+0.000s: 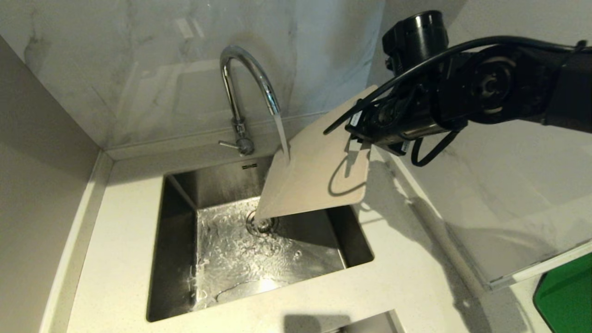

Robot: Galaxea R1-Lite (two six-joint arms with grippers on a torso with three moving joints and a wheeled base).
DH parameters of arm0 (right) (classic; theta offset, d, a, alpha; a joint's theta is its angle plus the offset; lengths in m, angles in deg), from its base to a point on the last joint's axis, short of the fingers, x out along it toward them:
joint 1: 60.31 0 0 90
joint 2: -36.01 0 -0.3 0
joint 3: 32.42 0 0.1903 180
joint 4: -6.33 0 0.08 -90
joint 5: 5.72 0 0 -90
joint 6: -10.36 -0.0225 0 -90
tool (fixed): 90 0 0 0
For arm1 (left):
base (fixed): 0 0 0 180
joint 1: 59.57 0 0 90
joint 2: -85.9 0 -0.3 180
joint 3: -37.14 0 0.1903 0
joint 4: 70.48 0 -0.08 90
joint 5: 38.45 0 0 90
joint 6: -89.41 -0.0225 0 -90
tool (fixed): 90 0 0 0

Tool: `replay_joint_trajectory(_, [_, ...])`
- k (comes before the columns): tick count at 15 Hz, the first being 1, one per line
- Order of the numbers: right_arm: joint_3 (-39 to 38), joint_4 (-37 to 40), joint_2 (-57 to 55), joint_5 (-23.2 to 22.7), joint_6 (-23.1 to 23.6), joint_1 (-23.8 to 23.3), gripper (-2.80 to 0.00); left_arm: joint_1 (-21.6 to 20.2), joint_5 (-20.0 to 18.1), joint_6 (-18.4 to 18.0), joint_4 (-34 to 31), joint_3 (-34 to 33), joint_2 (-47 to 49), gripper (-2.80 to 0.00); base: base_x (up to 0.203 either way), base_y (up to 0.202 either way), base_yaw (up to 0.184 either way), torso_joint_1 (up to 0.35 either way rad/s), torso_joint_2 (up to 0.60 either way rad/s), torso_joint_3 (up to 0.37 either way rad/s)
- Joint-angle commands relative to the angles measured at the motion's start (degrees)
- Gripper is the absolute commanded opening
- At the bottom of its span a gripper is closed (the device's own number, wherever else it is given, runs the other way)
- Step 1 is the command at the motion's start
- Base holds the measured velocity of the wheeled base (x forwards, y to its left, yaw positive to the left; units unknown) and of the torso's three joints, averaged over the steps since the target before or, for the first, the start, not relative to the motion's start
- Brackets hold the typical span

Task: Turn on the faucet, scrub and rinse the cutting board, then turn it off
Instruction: Scrub the cutting board underwater

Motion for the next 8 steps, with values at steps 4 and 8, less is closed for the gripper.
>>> replay_joint_trajectory(4, [-0.3, 7.7, 11.5, -0.1, 0.8, -0.6, -2.80, 0.0, 0.0, 0.0, 0.0, 0.0, -0.2, -2.80, 0.000, 0.000, 0.000, 0.000, 0.00, 0.000])
replay_joint_trajectory(8, [-0.5, 12.1, 17.1, 0.5, 1.0, -0.9, -2.80, 0.0, 0.0, -0.1, 0.0, -0.1, -0.2, -2.80, 0.000, 0.000, 0.000, 0.000, 0.00, 0.000])
